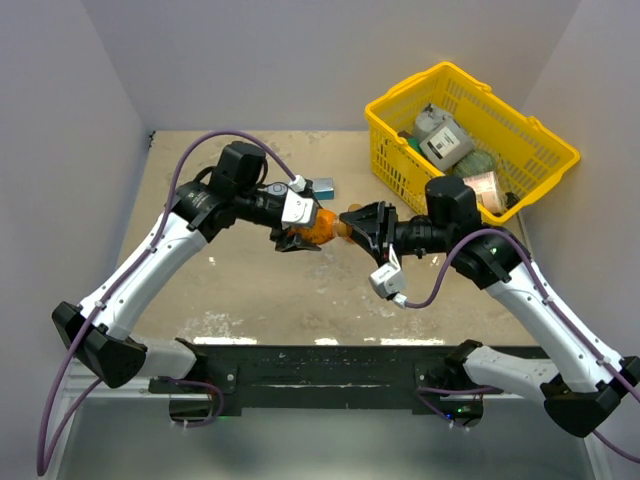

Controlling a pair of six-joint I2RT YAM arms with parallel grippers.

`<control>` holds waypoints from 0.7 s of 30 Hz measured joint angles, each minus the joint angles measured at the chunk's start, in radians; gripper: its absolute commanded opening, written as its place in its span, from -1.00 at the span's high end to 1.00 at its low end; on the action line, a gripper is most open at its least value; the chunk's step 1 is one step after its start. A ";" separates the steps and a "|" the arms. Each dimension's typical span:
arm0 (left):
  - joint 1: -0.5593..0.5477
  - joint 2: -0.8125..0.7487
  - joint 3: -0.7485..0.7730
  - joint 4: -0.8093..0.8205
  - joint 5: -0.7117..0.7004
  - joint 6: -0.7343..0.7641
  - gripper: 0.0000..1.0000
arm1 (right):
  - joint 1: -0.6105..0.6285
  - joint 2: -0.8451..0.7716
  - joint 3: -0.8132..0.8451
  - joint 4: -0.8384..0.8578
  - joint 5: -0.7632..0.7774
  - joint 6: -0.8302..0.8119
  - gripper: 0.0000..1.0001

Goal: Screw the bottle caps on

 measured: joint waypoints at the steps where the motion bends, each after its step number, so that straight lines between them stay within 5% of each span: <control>1: 0.000 0.000 0.000 -0.001 0.000 0.000 1.00 | 0.003 0.000 0.000 0.000 0.002 0.005 0.52; 3: 0.001 0.000 0.001 -0.005 0.000 -0.005 1.00 | 0.015 0.003 0.006 -0.004 0.015 0.032 1.00; 8: 0.011 -0.011 -0.002 0.016 -0.026 -0.039 1.00 | 0.050 0.062 0.098 -0.016 0.081 0.315 1.00; 12: 0.013 -0.056 -0.040 0.084 -0.127 -0.057 1.00 | 0.050 0.148 0.196 0.000 0.111 0.706 1.00; 21: -0.022 -0.222 -0.299 0.367 -0.386 -0.041 1.00 | 0.041 0.216 0.190 0.214 0.125 1.369 1.00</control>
